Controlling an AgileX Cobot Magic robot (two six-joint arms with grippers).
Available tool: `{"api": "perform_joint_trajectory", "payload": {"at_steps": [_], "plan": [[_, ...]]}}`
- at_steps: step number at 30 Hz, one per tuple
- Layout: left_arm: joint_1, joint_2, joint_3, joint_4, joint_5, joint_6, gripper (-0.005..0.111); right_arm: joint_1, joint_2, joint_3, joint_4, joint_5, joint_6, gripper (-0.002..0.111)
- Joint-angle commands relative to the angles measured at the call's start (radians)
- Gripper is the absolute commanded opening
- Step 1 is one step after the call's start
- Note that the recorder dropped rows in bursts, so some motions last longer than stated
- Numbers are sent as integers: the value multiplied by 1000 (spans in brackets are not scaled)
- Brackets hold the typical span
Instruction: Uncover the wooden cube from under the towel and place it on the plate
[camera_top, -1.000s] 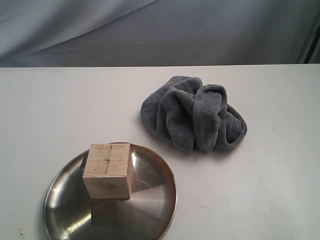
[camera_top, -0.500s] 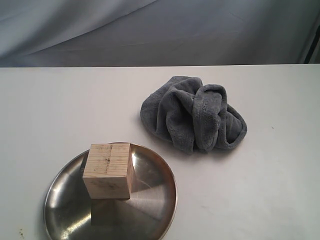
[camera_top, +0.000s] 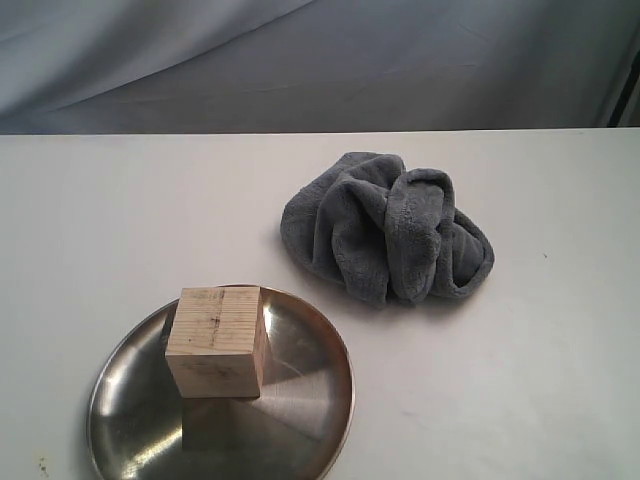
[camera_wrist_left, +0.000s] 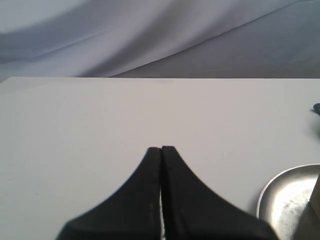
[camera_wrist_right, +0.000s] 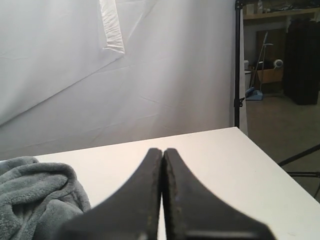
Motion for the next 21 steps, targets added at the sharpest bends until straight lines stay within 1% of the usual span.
{"api": "perform_joint_trajectory", "payload": {"at_steps": [1, 6, 9, 16, 21], "plan": [[-5, -3, 0, -6, -11, -4, 1, -7, -6, 4, 169, -19, -203, 0], [-5, -3, 0, -6, -11, -4, 1, -7, -6, 4, 375, -12, -407, 0], [-5, -3, 0, -6, -11, -4, 1, -7, -6, 4, 445, 20, -459, 0], [-5, -3, 0, -6, -11, -4, 1, -7, -6, 4, 394, 154, -458, 0], [-5, -3, 0, -6, -11, -4, 1, -7, -6, 4, 287, 232, -352, 0]]}}
